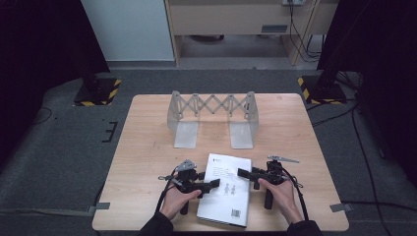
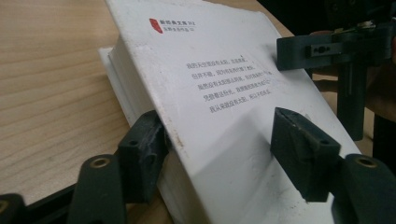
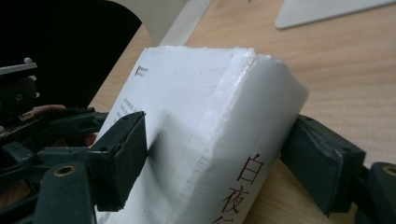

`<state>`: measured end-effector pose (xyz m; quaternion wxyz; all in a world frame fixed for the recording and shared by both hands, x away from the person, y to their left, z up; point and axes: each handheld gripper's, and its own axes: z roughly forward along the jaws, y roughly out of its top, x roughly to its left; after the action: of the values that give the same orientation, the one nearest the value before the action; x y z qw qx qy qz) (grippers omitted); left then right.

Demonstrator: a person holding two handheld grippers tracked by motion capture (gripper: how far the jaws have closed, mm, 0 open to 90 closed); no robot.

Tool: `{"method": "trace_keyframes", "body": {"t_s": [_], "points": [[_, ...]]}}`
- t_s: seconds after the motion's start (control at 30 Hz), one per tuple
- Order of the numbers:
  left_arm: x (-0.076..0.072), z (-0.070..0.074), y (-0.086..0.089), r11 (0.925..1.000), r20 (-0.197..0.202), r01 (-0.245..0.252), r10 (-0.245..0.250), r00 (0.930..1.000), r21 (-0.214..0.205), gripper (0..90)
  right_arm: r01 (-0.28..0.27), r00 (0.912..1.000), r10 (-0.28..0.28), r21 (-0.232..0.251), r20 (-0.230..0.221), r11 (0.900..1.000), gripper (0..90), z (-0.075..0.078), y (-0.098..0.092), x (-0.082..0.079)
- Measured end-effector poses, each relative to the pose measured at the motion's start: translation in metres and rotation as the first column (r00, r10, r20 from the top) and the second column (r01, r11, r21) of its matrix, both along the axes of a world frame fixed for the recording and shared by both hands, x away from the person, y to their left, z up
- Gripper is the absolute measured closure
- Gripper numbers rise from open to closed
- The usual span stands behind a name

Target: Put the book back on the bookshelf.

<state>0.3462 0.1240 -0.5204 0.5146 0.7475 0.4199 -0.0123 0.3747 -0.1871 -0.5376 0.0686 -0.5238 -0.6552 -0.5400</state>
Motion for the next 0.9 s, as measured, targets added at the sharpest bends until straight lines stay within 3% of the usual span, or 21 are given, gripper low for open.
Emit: {"method": "trace_keyframes", "body": {"t_s": [0.17,0.37,0.9], "points": [[0.0,0.007,-0.001,0.9999,0.043,-0.009,0.009,0.999,-0.013,39.4,0.015,0.9973,-0.015,0.001,0.072,0.9999,24.7,0.009,0.0,0.0],[-0.002,0.015,-0.001,0.9992,0.094,-0.026,0.028,0.9952,-0.03,42.0,0.027,0.9864,-0.03,0.022,0.162,0.9994,27.0,0.021,-0.001,0.0],[-0.001,0.029,-0.002,0.995,0.175,-0.06,0.074,0.9818,-0.08,46.9,0.054,0.9547,-0.069,0.058,0.29,0.9969,32.6,0.046,-0.001,0.0]]}}
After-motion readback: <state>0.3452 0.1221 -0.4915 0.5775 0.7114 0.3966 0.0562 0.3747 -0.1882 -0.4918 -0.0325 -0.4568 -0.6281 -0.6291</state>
